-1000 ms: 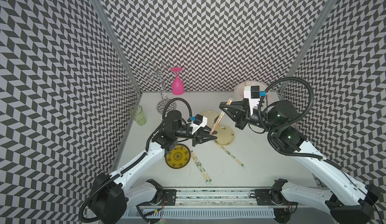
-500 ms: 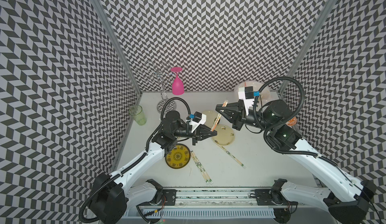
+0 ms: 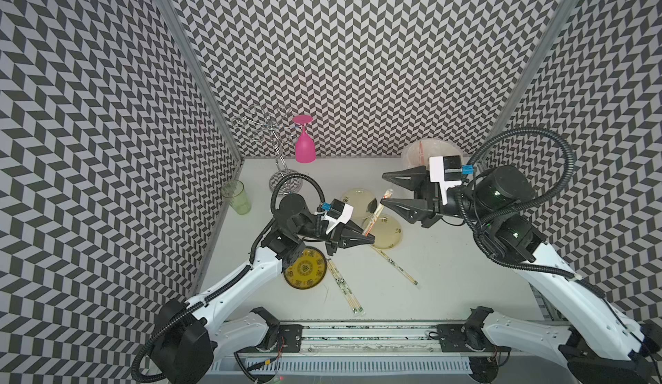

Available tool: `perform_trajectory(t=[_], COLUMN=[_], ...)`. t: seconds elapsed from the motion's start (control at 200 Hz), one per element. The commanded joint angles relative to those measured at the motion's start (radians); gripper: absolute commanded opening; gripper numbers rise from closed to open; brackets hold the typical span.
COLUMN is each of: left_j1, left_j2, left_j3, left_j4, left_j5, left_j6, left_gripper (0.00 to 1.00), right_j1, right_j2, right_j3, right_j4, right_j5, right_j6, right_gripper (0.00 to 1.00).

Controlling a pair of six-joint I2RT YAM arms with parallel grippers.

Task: Remove the packaging of disposable chopsticks
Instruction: Pick up the disposable chopsticks from the center of the board.

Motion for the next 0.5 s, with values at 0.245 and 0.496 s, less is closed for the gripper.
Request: perform_trajectory(t=[0.245,0.496], left_j1=[-0.011,-0.011], left_j2=[-0.005,0.002], left_j3=[0.002,0.0], left_j4=[0.046,0.039], left_j5=[0.022,0.01], left_j6=[-0.027,-0.028], left_gripper=[0.0,0.0], right_j1=[-0.006,-0.005], right_j2=[0.041,0.054], right_j3=[0.104,0.111], right_j4=[-0.026,-0.003], right_j5=[-0.19,-0.21], right_j6=[-0.008,0.035], right_gripper=[0.48,0.26])
